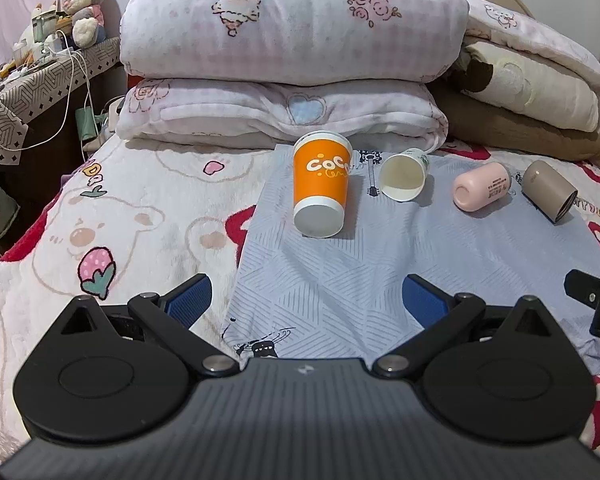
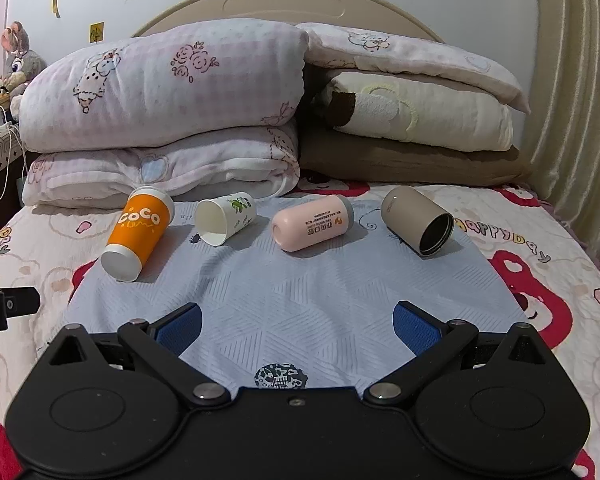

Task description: Flip cup upright

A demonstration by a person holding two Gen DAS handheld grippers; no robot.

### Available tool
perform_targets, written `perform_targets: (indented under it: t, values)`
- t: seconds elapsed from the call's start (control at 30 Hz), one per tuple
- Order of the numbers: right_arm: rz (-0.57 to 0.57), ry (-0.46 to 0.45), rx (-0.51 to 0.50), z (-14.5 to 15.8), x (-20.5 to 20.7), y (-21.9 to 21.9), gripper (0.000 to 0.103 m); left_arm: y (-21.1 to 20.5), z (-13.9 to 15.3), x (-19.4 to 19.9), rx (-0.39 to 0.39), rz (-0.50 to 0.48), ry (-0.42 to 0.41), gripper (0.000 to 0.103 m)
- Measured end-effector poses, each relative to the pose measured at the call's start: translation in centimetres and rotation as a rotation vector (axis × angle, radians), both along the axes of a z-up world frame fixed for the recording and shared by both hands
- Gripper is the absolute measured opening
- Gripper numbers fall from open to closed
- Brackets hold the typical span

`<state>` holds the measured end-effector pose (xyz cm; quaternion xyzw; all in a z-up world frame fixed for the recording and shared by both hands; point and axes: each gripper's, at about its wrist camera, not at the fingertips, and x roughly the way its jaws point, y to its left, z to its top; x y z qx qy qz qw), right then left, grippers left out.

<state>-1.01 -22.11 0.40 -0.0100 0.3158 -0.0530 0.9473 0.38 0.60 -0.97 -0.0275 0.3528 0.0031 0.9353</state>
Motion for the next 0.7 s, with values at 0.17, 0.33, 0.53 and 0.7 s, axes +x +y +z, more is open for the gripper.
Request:
perform_targets:
  t: [0.17, 0.33, 0.53, 0.7]
  values:
    - [0.002, 0.005, -0.002, -0.01, 0.09, -0.03, 0.103, 0.08, -0.2, -0.09, -0.006, 0.005, 0.004, 0.103]
    - [0.001, 0.006, -0.004, -0.06, 0.1, 0.0, 0.103, 0.06, -0.52, -0.07, -0.004, 0.008, 0.018, 0.103]
    - [0.001, 0.008, -0.007, -0.17, 0.14, 0.1, 0.103, -0.06, -0.47, 0.09, 0.003, 0.013, 0.026, 0.103]
    - [0.004, 0.01, -0.011, -0.29, 0.1, 0.11, 0.103, 0.05, -0.53, 0.2, -0.003, 0.013, 0.038, 0.103]
